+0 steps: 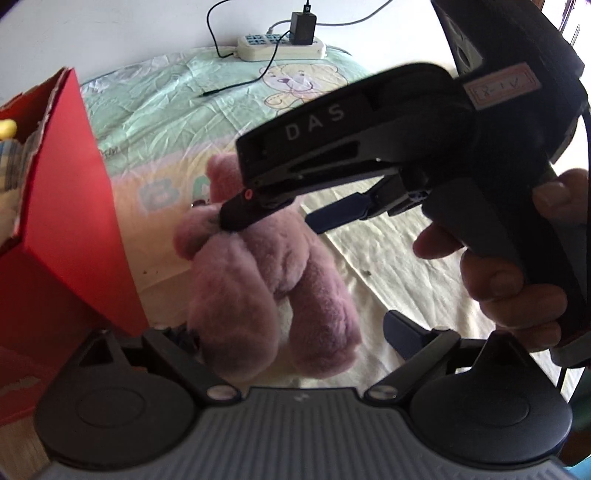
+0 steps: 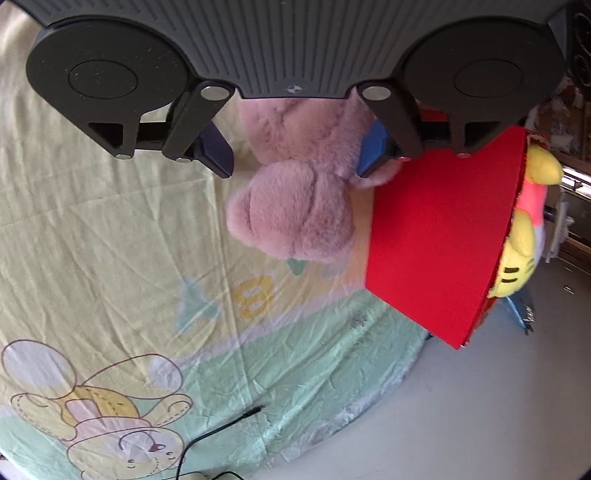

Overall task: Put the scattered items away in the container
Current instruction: 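Close both grippers on the pink teddy bear and lift it, then carry the pink teddy into the red box and open both grippers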

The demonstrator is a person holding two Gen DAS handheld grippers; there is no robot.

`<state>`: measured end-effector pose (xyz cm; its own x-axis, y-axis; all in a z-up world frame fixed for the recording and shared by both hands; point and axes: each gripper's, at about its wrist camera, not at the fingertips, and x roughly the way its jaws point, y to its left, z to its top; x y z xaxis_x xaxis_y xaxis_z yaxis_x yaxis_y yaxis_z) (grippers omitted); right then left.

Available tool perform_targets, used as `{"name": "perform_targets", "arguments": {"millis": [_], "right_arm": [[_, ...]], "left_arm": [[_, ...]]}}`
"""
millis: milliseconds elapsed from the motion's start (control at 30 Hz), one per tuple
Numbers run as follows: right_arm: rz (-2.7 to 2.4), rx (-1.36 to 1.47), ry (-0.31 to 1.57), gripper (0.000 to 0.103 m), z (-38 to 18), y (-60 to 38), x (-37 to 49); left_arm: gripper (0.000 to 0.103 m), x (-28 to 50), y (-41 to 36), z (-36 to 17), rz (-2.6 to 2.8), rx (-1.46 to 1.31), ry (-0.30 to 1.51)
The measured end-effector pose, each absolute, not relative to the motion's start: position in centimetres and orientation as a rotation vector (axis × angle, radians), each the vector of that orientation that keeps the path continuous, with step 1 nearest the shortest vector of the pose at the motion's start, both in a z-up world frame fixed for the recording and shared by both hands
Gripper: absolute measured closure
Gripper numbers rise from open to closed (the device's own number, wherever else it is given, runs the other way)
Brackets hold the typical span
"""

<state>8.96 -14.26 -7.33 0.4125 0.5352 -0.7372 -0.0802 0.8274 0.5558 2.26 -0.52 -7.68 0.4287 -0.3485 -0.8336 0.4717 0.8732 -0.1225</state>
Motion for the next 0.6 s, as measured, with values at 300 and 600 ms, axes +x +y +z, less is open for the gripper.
{"name": "perform_targets", "arguments": {"millis": [300,600], "right_arm": [[0.426,0.302,1.050,0.044,-6.9,-12.2,6.1],[0.404,0.300,1.042,0.044,-6.8,-13.9,1.5]], "left_arm": [[0.028,0.7,-1.1,-8.6,-0.542,0.161,1.036],[0.016,-2.9,-2.3,-8.6,-0.634,0.245,1.043]]}}
